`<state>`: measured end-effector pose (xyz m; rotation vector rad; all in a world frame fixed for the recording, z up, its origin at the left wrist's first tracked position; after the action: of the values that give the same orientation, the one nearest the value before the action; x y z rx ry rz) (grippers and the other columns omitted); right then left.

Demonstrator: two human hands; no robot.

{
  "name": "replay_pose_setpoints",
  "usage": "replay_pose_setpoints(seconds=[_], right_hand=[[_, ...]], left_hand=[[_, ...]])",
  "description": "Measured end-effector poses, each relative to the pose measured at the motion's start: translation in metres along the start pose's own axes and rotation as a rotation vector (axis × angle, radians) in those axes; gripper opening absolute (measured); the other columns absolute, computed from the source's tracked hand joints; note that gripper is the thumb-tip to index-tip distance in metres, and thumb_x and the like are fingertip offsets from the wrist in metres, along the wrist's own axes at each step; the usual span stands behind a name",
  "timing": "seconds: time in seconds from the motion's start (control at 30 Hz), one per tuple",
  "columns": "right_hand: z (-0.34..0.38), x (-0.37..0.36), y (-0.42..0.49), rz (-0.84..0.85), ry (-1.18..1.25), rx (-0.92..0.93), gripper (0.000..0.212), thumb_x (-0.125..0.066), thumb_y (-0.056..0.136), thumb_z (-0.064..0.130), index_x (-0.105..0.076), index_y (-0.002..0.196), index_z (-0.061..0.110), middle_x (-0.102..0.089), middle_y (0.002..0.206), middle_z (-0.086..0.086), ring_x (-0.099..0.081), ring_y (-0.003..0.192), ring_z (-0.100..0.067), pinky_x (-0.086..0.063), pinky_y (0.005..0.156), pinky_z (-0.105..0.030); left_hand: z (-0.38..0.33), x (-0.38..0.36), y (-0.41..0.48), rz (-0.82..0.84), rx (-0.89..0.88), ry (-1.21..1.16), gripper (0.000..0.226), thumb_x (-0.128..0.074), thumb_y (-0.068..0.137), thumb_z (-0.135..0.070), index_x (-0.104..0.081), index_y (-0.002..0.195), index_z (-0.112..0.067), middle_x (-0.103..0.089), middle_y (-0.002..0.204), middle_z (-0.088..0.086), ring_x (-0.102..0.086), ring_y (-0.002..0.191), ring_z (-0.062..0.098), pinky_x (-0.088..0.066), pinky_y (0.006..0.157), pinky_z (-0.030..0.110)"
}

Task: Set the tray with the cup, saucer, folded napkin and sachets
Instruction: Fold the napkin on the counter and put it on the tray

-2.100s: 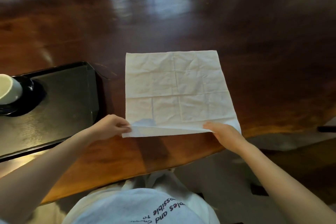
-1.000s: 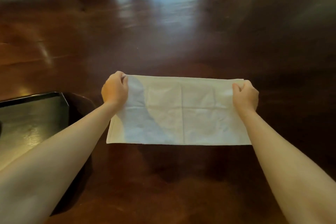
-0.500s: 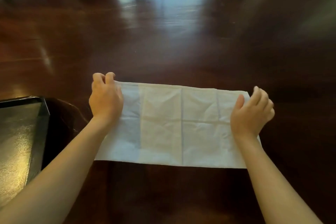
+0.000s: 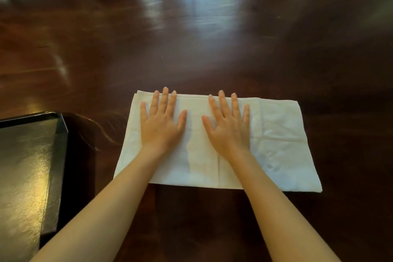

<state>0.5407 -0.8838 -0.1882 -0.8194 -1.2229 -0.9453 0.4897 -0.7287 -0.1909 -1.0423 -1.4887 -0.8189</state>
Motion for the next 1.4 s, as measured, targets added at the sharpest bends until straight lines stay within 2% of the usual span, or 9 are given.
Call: replay_pose_setpoints(seconds=[0.2,0.37,0.5,0.63,0.93,1.17,1.27,1.33,1.4], right_hand=[[-0.101,0.012,-0.023,0.030,-0.045,-0.180,0.064,-0.010,0.089,0.058,-0.007,0.148,0.033,-0.004,0.159,0.004,0.002,0.146,-0.022,0.000,0.118,-0.045],[-0.118,0.015,-0.028,-0.003,-0.052,-0.226,0.067,-0.009,0.087,0.058,-0.010,0.148,0.030,-0.003,0.159,0.001,0.001,0.146,-0.023,0.002,0.117,-0.043],[-0.117,0.013,-0.026,0.002,-0.054,-0.230,0.064,-0.014,0.089,0.056,-0.010,0.148,0.031,-0.003,0.159,0.001,0.000,0.146,-0.023,0.001,0.117,-0.043],[-0.116,0.014,-0.028,0.015,-0.057,-0.234,0.065,-0.013,0.088,0.056,-0.010,0.148,0.030,-0.003,0.159,0.002,0.001,0.146,-0.022,0.001,0.117,-0.043],[-0.118,0.016,-0.029,0.006,-0.059,-0.219,0.063,-0.014,0.091,0.054,-0.012,0.148,0.028,-0.005,0.159,-0.001,0.000,0.146,-0.024,0.001,0.116,-0.044],[-0.117,0.019,-0.030,0.030,-0.015,-0.225,0.071,-0.003,0.086,0.058,-0.009,0.149,0.025,-0.003,0.159,-0.003,0.002,0.146,-0.024,0.001,0.117,-0.049],[-0.067,0.022,-0.044,0.024,0.028,-0.197,0.074,-0.007,0.085,0.056,-0.016,0.148,0.018,-0.010,0.158,-0.009,-0.006,0.145,-0.027,-0.002,0.113,-0.057],[0.014,0.023,-0.059,-0.012,0.049,0.010,0.065,-0.020,0.089,0.048,-0.029,0.145,0.016,-0.024,0.154,-0.011,-0.020,0.142,-0.030,-0.007,0.112,-0.058],[0.088,0.004,-0.079,0.062,0.041,0.229,0.058,-0.022,0.093,0.043,-0.023,0.146,0.019,-0.019,0.156,-0.006,-0.010,0.145,-0.027,0.000,0.114,-0.054]], left_hand=[[0.043,0.014,-0.007,-0.013,0.051,0.012,0.067,-0.013,0.091,-0.055,-0.010,0.149,-0.021,-0.005,0.159,-0.002,0.002,0.145,0.011,0.002,0.119,0.039],[0.043,0.019,-0.006,0.009,0.091,0.084,0.064,-0.013,0.095,-0.051,-0.007,0.149,-0.018,-0.002,0.159,0.001,0.005,0.145,0.014,0.007,0.118,0.042],[-0.065,0.013,-0.029,-0.085,-0.111,-0.007,0.060,-0.017,0.094,-0.043,-0.027,0.145,-0.012,-0.023,0.155,0.008,-0.019,0.144,0.023,0.000,0.115,0.043],[-0.135,-0.015,-0.067,0.054,-0.287,-0.049,0.057,-0.027,0.092,-0.042,-0.041,0.139,-0.014,-0.040,0.147,0.006,-0.034,0.137,0.023,-0.016,0.109,0.047],[0.042,0.006,-0.095,0.002,0.017,0.087,0.067,-0.013,0.091,-0.056,-0.007,0.148,-0.022,-0.005,0.156,-0.002,-0.002,0.144,0.015,0.005,0.115,0.036],[0.051,0.010,-0.099,0.016,0.025,0.091,0.069,-0.008,0.090,-0.058,-0.001,0.148,-0.021,0.003,0.156,-0.002,0.007,0.144,0.013,0.008,0.116,0.034],[0.051,0.010,-0.098,0.031,0.027,0.091,0.070,-0.005,0.090,-0.059,0.003,0.148,-0.022,0.010,0.155,-0.003,0.013,0.143,0.012,0.011,0.116,0.034],[0.052,0.010,-0.097,0.031,0.026,0.082,0.070,-0.005,0.089,-0.059,0.003,0.148,-0.022,0.010,0.156,-0.003,0.014,0.143,0.011,0.009,0.117,0.035],[0.052,0.009,-0.098,0.032,0.030,0.078,0.070,-0.005,0.089,-0.058,0.002,0.148,-0.021,0.007,0.157,-0.001,0.012,0.143,0.011,0.006,0.118,0.036]])
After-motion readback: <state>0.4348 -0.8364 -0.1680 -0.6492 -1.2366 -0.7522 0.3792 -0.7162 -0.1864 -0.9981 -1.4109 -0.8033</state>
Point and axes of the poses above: each hand's wrist, its own y-axis towards the middle knuckle, its own x-axis out of the back of the hand, z = x × y, the point moved 9 cm from there along y, towards the middle knuckle
